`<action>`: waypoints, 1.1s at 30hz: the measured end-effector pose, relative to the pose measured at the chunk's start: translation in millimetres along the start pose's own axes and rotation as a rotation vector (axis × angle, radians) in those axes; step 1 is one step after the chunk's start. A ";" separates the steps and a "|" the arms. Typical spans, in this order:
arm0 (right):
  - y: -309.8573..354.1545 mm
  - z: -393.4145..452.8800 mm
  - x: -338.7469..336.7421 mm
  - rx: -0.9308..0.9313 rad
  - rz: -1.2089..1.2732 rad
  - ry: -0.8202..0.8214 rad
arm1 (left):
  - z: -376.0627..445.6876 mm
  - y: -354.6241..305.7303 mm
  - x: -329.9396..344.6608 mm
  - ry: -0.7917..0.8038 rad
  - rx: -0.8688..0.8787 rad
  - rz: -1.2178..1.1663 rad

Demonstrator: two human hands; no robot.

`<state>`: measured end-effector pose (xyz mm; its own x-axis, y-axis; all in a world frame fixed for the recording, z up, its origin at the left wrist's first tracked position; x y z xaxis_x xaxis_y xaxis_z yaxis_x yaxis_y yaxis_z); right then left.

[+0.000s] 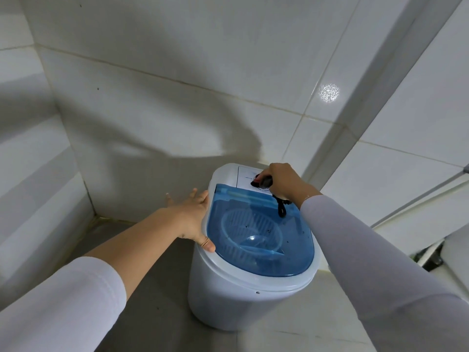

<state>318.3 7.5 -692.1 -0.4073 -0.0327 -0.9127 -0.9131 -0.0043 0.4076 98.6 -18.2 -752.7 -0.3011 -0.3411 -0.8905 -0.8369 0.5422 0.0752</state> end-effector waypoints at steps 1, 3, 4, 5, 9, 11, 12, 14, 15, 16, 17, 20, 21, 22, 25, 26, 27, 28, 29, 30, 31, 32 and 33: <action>-1.3 -2.9 -0.8 0.001 -0.002 0.026 | 0.0 0.0 0.6 -0.005 -0.004 -0.004; -2.5 -8.9 -8.8 0.021 -0.041 0.107 | -1.0 -0.8 1.7 -0.015 -0.018 -0.022; -1.4 -11.5 -16.6 0.031 -0.078 0.146 | -2.3 -1.3 1.6 -0.020 -0.028 -0.023; 0.6 -13.8 -26.3 0.036 -0.110 0.164 | -4.0 -1.9 0.9 -0.028 -0.037 -0.016; 17.8 -13.0 -57.8 -0.005 -0.154 0.090 | -13.6 -5.0 3.4 -0.068 -0.080 -0.042; 28.9 -11.1 -61.2 -0.038 -0.153 0.050 | -16.3 -6.1 9.4 -0.081 -0.115 -0.100; 35.2 -10.7 -59.3 -0.048 -0.137 0.040 | -17.8 -6.7 13.0 -0.085 -0.132 -0.127; 48.8 -10.2 -49.5 -0.073 -0.116 0.034 | -22.4 -8.9 17.5 -0.086 -0.158 -0.159; 55.5 -9.4 -42.0 -0.091 -0.117 0.038 | -25.3 -10.9 18.0 -0.086 -0.162 -0.157; 62.0 -8.4 -33.5 -0.113 -0.119 0.048 | -28.6 -13.7 17.3 -0.088 -0.160 -0.141; 67.4 -6.5 -23.5 -0.130 -0.119 0.065 | -31.8 -16.7 15.5 -0.097 -0.155 -0.112; 79.0 1.5 7.8 -0.178 -0.131 0.098 | -38.2 -25.4 9.5 -0.136 -0.126 -0.010; 81.6 4.6 17.5 -0.203 -0.155 0.085 | -38.8 -27.0 9.0 -0.146 -0.119 0.010; 83.1 7.7 26.9 -0.236 -0.182 0.068 | -38.5 -27.9 9.7 -0.150 -0.115 0.020; 81.3 11.8 48.9 -0.323 -0.232 0.034 | -35.9 -27.0 15.1 -0.132 -0.123 -0.005; 78.9 10.9 53.8 -0.325 -0.241 0.038 | -35.4 -26.6 16.7 -0.125 -0.124 -0.014; 75.8 9.4 58.5 -0.305 -0.242 0.060 | -35.4 -26.2 17.8 -0.121 -0.123 -0.018; 72.7 7.6 62.5 -0.271 -0.225 0.095 | -35.4 -26.2 18.3 -0.117 -0.119 -0.019; 70.0 5.1 65.7 -0.235 -0.188 0.135 | -35.7 -26.2 18.5 -0.114 -0.117 -0.019; 68.2 2.9 67.7 -0.207 -0.144 0.166 | -35.9 -26.3 18.5 -0.113 -0.115 -0.017; 67.5 -0.1 68.7 -0.184 -0.103 0.187 | -36.1 -26.5 18.5 -0.112 -0.115 -0.014; 66.5 -2.6 69.5 -0.159 -0.066 0.202 | -36.0 -26.6 18.6 -0.109 -0.114 -0.012; 65.7 -4.2 70.2 -0.132 -0.033 0.214 | -35.9 -26.8 18.6 -0.108 -0.114 -0.011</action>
<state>229.7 0.7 -729.3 -0.3516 -0.2407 -0.9047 -0.9101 -0.1385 0.3905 99.0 -66.7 -755.1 -0.2460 -0.2583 -0.9342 -0.8879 0.4467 0.1103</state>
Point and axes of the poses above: each hand's wrist, its own z-axis towards the middle knuckle, its own x-axis out of the palm, y = z × x, the point moved 2 cm from there along z, towards the middle knuckle, and after that the axes turned 14 degrees about z, right-handed, at the moved point
